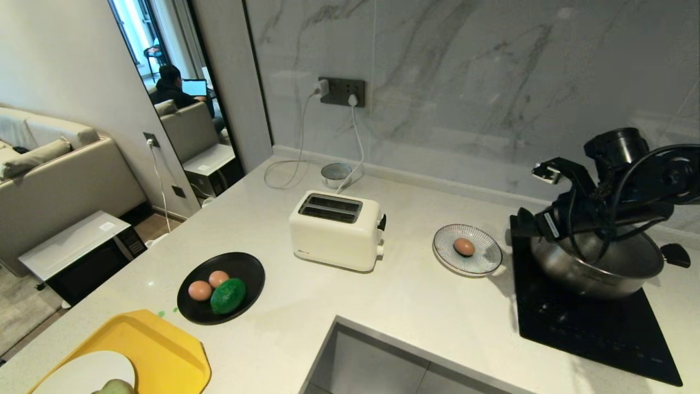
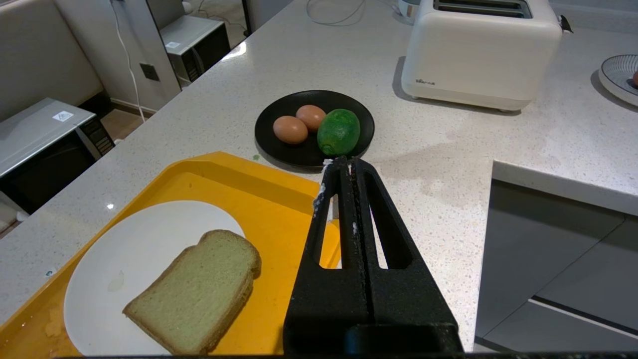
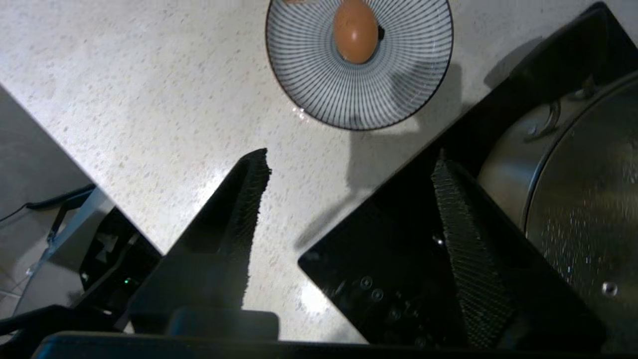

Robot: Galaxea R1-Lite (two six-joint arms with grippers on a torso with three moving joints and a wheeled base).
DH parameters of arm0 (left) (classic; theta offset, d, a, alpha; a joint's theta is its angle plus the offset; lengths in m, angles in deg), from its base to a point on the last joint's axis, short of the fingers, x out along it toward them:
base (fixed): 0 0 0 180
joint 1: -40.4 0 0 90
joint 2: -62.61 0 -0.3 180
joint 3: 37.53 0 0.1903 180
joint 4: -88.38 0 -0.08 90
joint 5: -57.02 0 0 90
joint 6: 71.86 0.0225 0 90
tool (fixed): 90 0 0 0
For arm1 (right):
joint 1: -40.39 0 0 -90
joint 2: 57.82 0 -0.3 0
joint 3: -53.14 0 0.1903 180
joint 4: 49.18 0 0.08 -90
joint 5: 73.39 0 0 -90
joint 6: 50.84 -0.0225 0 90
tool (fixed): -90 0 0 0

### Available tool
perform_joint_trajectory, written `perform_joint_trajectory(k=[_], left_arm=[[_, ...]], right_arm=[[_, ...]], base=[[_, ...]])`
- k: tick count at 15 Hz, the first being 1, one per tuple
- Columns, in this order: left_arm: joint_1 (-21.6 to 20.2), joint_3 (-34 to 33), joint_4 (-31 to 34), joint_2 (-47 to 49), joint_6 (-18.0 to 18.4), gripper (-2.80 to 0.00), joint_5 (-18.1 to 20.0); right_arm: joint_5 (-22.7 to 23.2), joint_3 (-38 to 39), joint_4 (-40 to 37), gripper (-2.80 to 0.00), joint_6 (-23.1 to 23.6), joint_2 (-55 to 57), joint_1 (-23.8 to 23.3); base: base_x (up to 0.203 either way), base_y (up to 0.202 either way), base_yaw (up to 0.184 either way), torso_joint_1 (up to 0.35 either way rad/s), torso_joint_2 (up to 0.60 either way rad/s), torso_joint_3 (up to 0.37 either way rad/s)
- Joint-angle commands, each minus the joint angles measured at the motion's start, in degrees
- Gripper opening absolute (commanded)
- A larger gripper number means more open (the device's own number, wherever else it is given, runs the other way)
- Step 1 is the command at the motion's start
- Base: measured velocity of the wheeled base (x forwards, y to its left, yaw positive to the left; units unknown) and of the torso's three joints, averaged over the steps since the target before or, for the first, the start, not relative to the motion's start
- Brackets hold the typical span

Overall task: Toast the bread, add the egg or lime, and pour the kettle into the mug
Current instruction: Pick up the egg

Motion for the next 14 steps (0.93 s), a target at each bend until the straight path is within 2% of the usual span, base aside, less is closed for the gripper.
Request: perform_joint_trajectory(k=[1,3,8,14], left_arm=[[0.0,0.0,0.0,0.0,0.0,-2.8,0.0],[0.0,0.0,0.0,0.0,0.0,-2.8,0.0],[0.0,0.0,0.0,0.0,0.0,-2.8,0.0],[0.0,0.0,0.0,0.0,0.0,-2.8,0.0]], right_arm=[[-1.5,-5.6,-0.2,0.0,0.1,7.6,0.8],[-5.3,-9.4,-1.0,0.0,0.1,11.2,1.6],[-6.2,-24.5,-11.0,0.0,0.3,19.0,2.3],[-5.3,-27.3,-11.6,0.0,0.0,21.4,2.9]], base=[[0.0,0.0,0.0,0.0,0.0,0.0],[0.0,0.0,0.0,0.0,0.0,0.0],[0.0,0.0,0.0,0.0,0.0,0.0],[0.0,0.0,0.0,0.0,0.0,0.0]])
